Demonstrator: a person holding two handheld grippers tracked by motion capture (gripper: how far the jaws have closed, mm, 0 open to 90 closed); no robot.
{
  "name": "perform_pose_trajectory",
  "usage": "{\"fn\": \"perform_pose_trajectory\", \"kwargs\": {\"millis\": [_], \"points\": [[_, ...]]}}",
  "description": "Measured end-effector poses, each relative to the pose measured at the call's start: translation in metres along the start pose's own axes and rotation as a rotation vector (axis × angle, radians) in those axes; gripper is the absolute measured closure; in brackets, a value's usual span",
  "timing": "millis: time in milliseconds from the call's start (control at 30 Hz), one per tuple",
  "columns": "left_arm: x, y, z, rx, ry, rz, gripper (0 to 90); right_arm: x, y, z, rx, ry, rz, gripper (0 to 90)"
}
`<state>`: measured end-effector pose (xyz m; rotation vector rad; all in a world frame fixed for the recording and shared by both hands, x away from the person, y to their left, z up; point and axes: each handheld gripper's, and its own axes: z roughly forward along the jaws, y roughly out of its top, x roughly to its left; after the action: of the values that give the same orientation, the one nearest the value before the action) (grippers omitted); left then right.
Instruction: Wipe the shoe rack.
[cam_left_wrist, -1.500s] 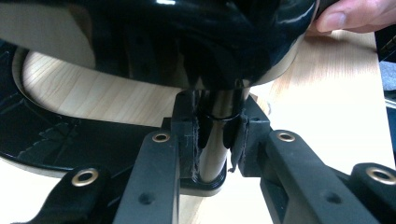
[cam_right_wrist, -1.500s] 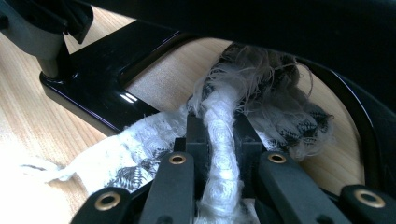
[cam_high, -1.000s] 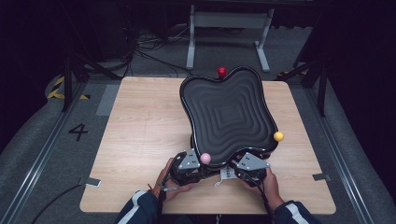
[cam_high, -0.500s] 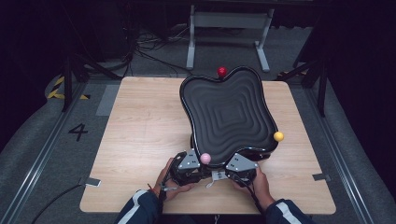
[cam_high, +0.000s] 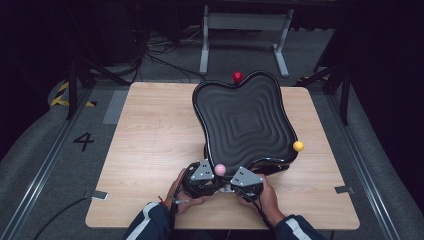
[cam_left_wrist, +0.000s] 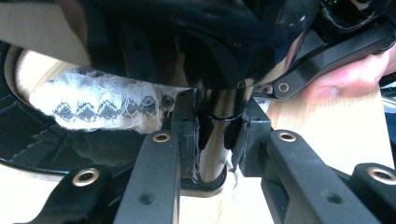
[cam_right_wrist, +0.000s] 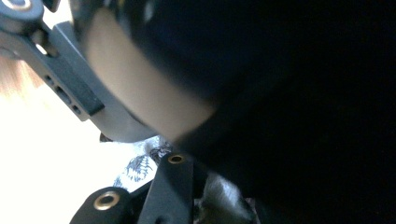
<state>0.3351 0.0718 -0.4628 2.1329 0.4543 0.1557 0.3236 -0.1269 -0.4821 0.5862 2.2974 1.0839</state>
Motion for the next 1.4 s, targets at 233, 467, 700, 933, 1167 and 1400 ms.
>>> {"fn": "perform_pose_trajectory", "kwargs": {"millis": [233,467,700,933,1167,1400], "points": [[0.0,0.0,0.0,-0.002,-0.002,0.004,73.8,-0.009,-0.008,-0.006,0.024,-0.058,0.007,80.5],[0.0,-0.001,0.0,0.0,-0.002,0.004,73.8,-0.024,-0.018,-0.017,0.062,-0.117,0.003,80.5],[-0.001,-0.001,0.0,0.011,0.005,-0.001,73.7,-0.049,-0.034,-0.035,0.099,-0.162,0.051,80.6],[0.001,0.0,0.001,0.009,0.021,-0.001,73.5,-0.07,-0.052,-0.056,0.15,-0.223,0.051,80.6],[0.004,0.001,0.001,0.014,0.033,-0.002,73.7,-0.091,-0.076,-0.077,0.142,-0.246,0.099,80.8],[0.011,-0.002,-0.002,0.017,0.047,-0.011,73.3,-0.09,-0.071,-0.068,0.136,-0.253,0.085,80.9]]}}
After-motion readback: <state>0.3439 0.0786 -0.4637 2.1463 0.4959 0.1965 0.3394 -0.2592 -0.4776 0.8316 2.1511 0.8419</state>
